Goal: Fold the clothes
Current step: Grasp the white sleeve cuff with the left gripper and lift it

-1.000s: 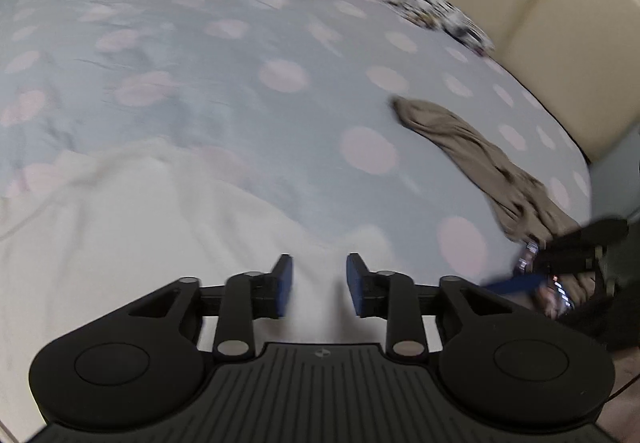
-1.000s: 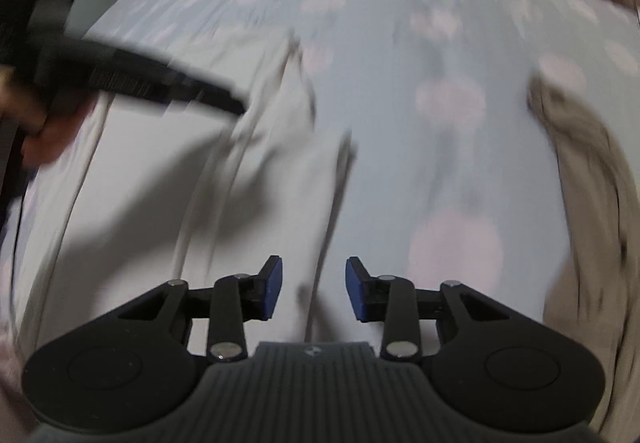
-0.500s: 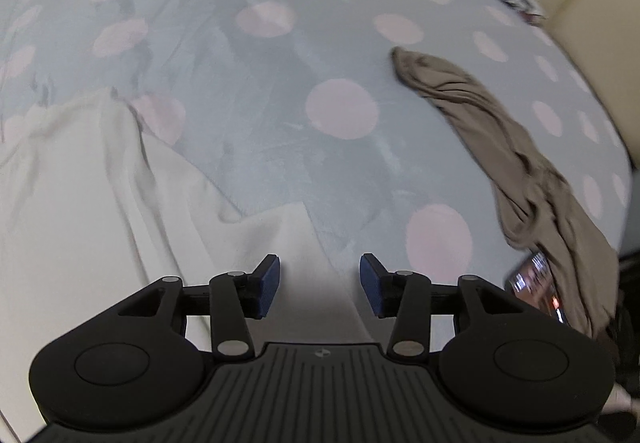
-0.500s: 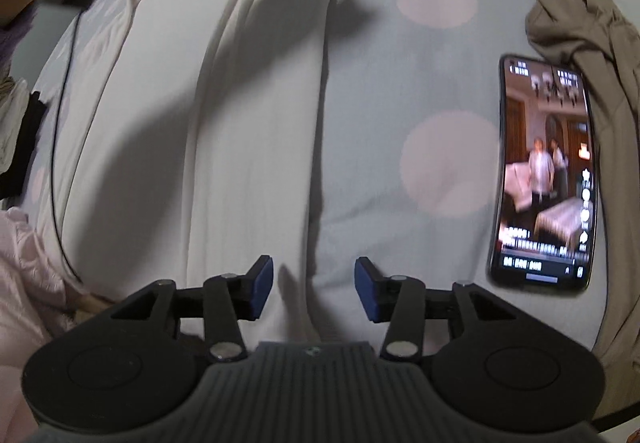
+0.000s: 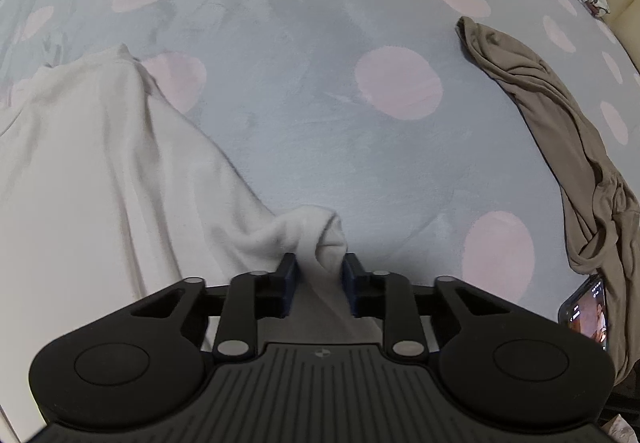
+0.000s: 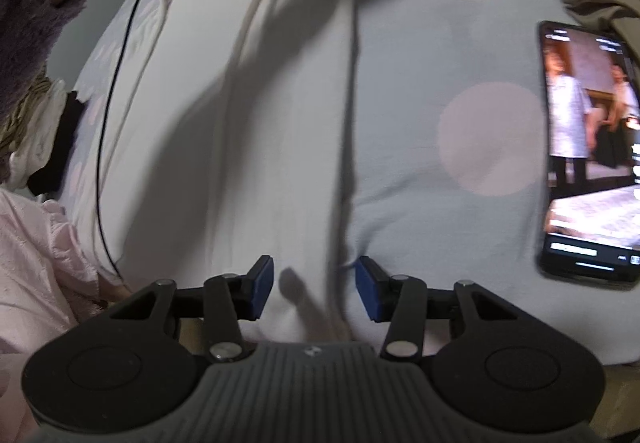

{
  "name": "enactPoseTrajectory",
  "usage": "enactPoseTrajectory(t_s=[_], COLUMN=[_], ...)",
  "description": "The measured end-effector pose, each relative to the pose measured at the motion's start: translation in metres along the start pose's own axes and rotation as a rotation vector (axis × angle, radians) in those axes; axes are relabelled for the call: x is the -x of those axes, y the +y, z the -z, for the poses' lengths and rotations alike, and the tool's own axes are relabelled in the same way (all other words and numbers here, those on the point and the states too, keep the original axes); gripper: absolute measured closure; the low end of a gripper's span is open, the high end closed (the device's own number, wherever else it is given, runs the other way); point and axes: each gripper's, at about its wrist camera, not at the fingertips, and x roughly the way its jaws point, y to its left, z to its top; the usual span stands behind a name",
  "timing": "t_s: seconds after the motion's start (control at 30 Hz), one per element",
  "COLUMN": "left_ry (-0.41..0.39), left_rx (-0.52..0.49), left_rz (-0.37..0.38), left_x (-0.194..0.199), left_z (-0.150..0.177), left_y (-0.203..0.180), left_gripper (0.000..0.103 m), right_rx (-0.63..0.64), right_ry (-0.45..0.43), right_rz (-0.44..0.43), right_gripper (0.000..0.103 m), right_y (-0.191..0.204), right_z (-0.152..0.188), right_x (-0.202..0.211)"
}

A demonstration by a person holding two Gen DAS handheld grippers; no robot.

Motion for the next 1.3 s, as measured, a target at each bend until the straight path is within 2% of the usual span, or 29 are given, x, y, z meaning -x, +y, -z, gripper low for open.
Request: enactPoseTrajectory(t_s=[0.07,0.13,0.2,0.33,0.5,0.7,1.03,1.3], left_ry=[-0.005,-0.017,-0.030,-0.050,-0.084,-0.128,-0.205,-0.231], left_rx=[0.005,0.012,0.005,0.027,0.047,0.065,0.129,0.183], left_rz=[0.007,0.025,0.044,0.097,0.169,0.262,0.362,0.406], left_x=[-0.001,0.000,0.002,0.011,0.031,0.061,0.090,0.074], left_z=[-0.001,-0.001,0.000,0.002,0.003,0.009,0.039,0.069], left_y=[0.005,0.009,0.011,0.018,0.029,0.055,0.122,0.181], left_gripper=[0.089,0.092,0.096,0.098,0.098,0.098,0.098,0.098], right_rx=[-0.007,-0.028,-0.054,-0.057,0.026,0.149,0.274,0.321], right_ry=[0.023,0.051,0.060,0.047,0.045,0.056,0.126,0.216], right_rz=[-0.010,-0.014,-0.020,-0.013,0.010,-0.002,-0.060,-0.058], right_gripper=[0.065,0.087,0.094,0.094,0.094,0.094,0.094,0.094], right_y=[0.002,0.002,0.000,0.005,0.036,0.082,0.144,0.167], right_z=[0.004,0.007,0.009,0.011,0.005,0.000,-0.015,-0.030], right_x=[-0.007,-0.012,-0.011,-0.001,0.007,0.010,-0.022,-0.052])
